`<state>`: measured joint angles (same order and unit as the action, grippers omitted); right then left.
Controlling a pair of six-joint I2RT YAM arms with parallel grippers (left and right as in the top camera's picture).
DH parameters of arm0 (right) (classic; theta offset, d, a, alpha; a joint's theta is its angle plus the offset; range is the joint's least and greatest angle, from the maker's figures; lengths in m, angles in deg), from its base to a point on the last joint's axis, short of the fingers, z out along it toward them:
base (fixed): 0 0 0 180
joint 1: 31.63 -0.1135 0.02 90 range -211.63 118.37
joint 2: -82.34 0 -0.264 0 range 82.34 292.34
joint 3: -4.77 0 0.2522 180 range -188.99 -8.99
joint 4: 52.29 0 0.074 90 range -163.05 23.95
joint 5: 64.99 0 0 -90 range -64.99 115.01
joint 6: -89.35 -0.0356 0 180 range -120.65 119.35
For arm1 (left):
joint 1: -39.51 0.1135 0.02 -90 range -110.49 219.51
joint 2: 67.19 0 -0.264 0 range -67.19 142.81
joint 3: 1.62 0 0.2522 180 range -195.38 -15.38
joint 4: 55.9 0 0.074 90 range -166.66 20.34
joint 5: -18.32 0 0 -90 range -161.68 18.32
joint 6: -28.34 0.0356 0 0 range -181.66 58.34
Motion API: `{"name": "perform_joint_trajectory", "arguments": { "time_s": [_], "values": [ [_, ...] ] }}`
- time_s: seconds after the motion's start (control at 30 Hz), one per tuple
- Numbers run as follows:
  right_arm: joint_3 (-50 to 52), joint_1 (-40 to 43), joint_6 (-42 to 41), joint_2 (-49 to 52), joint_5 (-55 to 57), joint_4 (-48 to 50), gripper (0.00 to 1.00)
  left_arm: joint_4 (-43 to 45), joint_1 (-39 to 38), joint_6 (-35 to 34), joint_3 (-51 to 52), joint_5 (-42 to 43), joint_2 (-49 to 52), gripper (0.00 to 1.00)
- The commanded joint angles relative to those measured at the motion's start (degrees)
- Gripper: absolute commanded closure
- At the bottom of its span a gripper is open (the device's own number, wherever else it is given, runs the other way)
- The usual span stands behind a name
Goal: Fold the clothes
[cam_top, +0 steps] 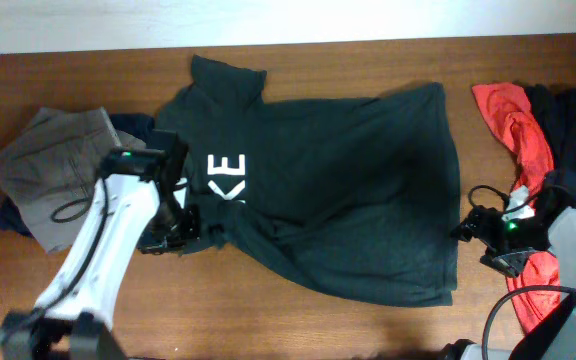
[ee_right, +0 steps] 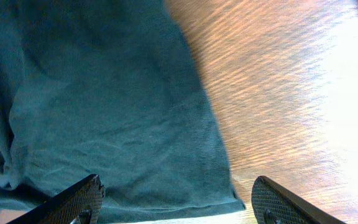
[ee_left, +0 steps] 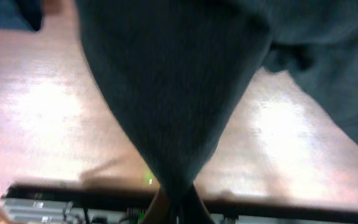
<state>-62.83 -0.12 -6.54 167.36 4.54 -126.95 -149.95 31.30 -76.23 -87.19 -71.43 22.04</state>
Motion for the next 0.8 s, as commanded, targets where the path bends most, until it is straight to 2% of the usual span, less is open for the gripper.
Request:
{"name": "perform_joint_trajectory", "arguments": {
  "time_s": [0.0, 0.23, 0.47, 0.6, 0.67, 0.77],
  "values": [
    [-0.8, 2.9, -0.5, -0.7, 0.1, -0.9, 0.19, -3.7, 0.1, 0.0, -1.3, 2.0, -3.9, 1.0],
    [-0.8, 5.3, -0.6, -0.6, 2.6, -2.2, 0.19, -11.8, 0.1, 0.0, -1.3, 1.4, -7.5, 1.0],
    [0.1, 5.3, -5.6, 0.6, 8.7, -2.9, 0.22, -13.5, 1.2, 0.0, -2.4, 1.7, -11.9, 1.0],
    [2.5, 5.3, -4.5, 2.2, 6.1, -0.8, 0.23, -15.5, 6.6, 0.1, -5.0, 6.8, -16.4, 1.0],
    [4.0, 5.3, 0.1, 2.5, 0.2, 0.7, 0.23, -16.5, 8.9, 0.1, -5.2, 9.0, -19.5, 1.0],
    [5.1, 5.3, 0.1, 2.5, 0.1, 0.9, 0.22, -16.4, 9.3, 0.1, -5.1, 13.4, -21.7, 1.0]
  ]
}}
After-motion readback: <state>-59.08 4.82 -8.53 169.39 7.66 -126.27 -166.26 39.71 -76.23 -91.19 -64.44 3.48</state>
